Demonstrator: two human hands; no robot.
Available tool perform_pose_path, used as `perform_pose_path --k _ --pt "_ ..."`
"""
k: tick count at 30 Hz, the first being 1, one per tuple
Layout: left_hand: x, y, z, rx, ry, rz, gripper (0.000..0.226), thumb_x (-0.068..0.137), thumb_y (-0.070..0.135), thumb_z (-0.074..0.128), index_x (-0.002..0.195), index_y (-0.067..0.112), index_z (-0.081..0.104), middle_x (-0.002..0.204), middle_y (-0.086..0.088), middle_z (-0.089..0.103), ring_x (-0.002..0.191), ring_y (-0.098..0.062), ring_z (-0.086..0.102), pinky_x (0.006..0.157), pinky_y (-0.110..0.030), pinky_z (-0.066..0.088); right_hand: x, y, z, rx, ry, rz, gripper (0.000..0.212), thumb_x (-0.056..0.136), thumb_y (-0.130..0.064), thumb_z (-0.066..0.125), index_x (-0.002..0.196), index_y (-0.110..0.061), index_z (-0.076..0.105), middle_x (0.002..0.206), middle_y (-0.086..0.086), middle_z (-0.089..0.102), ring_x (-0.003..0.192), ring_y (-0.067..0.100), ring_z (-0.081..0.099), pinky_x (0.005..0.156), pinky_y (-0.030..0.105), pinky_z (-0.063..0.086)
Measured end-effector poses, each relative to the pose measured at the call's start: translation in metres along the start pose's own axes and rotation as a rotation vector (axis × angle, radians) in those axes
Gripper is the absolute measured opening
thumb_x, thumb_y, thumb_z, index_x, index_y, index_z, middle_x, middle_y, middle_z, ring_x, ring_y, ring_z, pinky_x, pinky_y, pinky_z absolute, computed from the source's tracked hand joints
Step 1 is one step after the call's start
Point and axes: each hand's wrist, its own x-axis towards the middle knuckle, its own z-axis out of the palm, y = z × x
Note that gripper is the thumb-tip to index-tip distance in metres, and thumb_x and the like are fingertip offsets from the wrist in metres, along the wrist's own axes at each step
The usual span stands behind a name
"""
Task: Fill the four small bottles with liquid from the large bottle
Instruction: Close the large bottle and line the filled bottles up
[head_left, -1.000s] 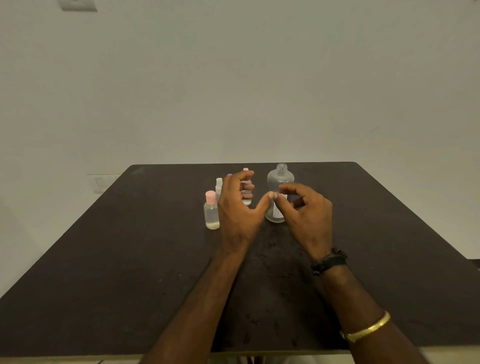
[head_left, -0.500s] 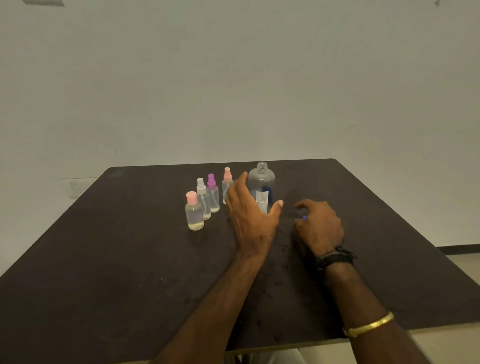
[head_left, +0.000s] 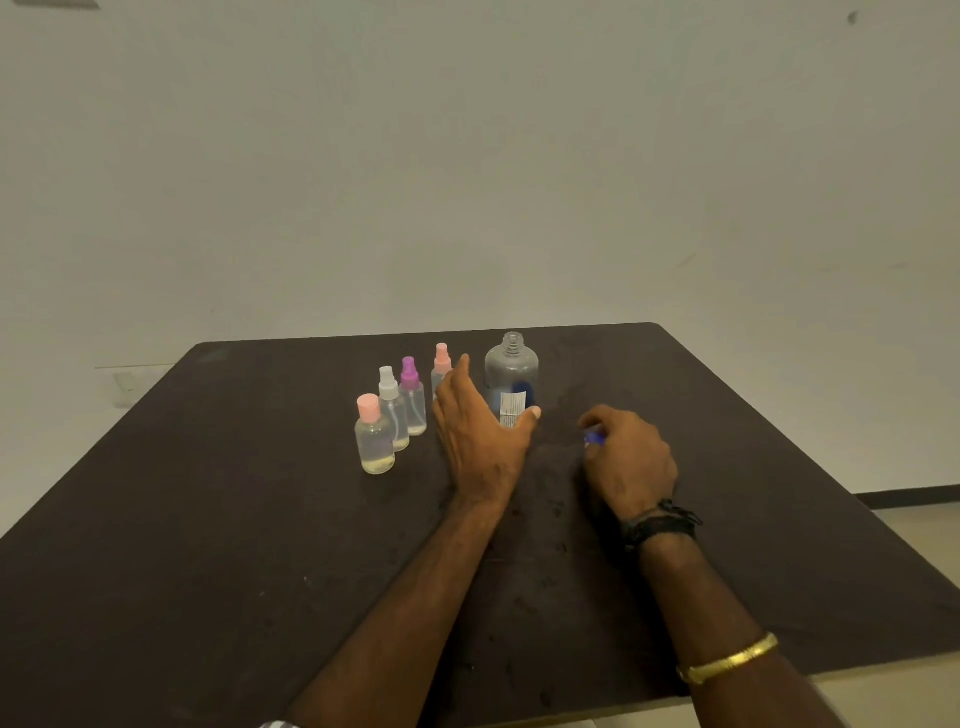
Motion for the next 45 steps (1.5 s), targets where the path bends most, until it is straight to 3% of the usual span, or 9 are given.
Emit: perform_pose_path --k 4,7,11,15,22,27,35,40,45 --pt "0.003 -0.001 0.001 -0.044 -0.004 -0.005 0.094 0.075 0.034 0.087 0.151 0.011 0.037 0.156 -0.008 0.04 0.143 -0.028 0.038 0.115 -0.051 0.039 -0.002 -0.016 -0.005 0.191 0.227 -0.139 0.02 0.096 -0.028 0.066 0.117 -0.028 0.068 0.11 0.001 0.068 0.098 0.019 0.064 0.078 0.032 0.053" --pt "0.003 0.0 0.002 -0.083 -0.017 0.007 0.09 0.075 0.032 0.088 0.149 0.011 0.041 0.153 -0.007 0.044 0.139 -0.026 0.044 0.114 -0.044 0.041 -0.002 -0.033 -0.007 0.416 0.354 -0.248 0.018 0.095 -0.023 0.068 0.112 -0.024 0.07 0.104 0.0 0.068 0.091 0.015 0.064 0.078 0.037 0.059" --pt "0.004 -0.003 0.002 -0.161 -0.035 0.024 0.085 0.077 0.032 0.086 0.148 0.011 0.044 0.149 -0.004 0.051 0.137 -0.019 0.048 0.112 -0.041 0.045 0.003 -0.057 -0.01 0.604 0.432 -0.317 0.017 0.093 -0.015 0.07 0.11 -0.018 0.071 0.104 -0.004 0.067 0.089 0.011 0.065 0.077 0.034 0.061" --pt "0.005 -0.009 0.005 -0.196 -0.02 0.048 0.085 0.079 0.05 0.075 0.149 0.013 0.044 0.149 -0.004 0.052 0.138 -0.022 0.05 0.108 -0.049 0.048 0.012 -0.075 -0.008 0.665 0.49 -0.368 0.016 0.093 -0.011 0.069 0.109 -0.014 0.071 0.104 -0.001 0.069 0.092 0.012 0.066 0.08 0.033 0.06" --pt "0.008 -0.011 0.007 -0.259 -0.011 0.051 0.07 0.084 0.028 0.081 0.144 0.02 0.047 0.138 0.011 0.053 0.13 -0.008 0.053 0.108 -0.039 0.051 0.029 -0.088 0.002 0.649 0.457 -0.443 0.018 0.094 -0.013 0.07 0.112 -0.012 0.072 0.109 -0.001 0.072 0.097 0.006 0.064 0.088 0.028 0.059" --pt "0.01 -0.01 0.005 -0.264 -0.032 0.05 0.065 0.086 0.022 0.08 0.143 0.01 0.05 0.136 0.01 0.055 0.126 -0.006 0.054 0.105 -0.029 0.051 0.033 -0.085 0.007 0.653 0.373 -0.494 0.023 0.096 -0.008 0.064 0.117 -0.01 0.074 0.117 0.004 0.073 0.109 0.017 0.067 0.098 0.037 0.057" --pt "0.011 -0.011 0.004 -0.282 -0.05 0.031 0.068 0.085 0.018 0.081 0.145 0.012 0.049 0.142 0.0 0.059 0.13 -0.012 0.055 0.104 -0.04 0.053 0.035 -0.08 0.006 0.697 0.312 -0.428 0.021 0.091 -0.02 0.073 0.109 -0.029 0.073 0.103 -0.017 0.07 0.101 0.012 0.064 0.089 0.035 0.056" --pt "0.013 -0.014 0.005 -0.282 -0.07 0.024 0.069 0.086 0.02 0.081 0.146 0.015 0.047 0.141 0.002 0.059 0.131 -0.008 0.055 0.104 -0.039 0.053 0.036 -0.083 0.008 0.759 0.326 -0.405 0.02 0.086 -0.025 0.077 0.103 -0.031 0.067 0.104 -0.016 0.068 0.103 0.009 0.063 0.088 0.027 0.051" --pt "0.013 -0.013 0.004 -0.291 -0.07 0.015 0.07 0.084 0.016 0.082 0.145 0.015 0.048 0.141 0.003 0.059 0.131 -0.007 0.054 0.106 -0.038 0.052 0.035 -0.085 0.006 0.846 0.276 -0.373 0.019 0.088 -0.012 0.07 0.103 -0.023 0.071 0.103 -0.023 0.07 0.106 -0.003 0.065 0.089 0.013 0.051"
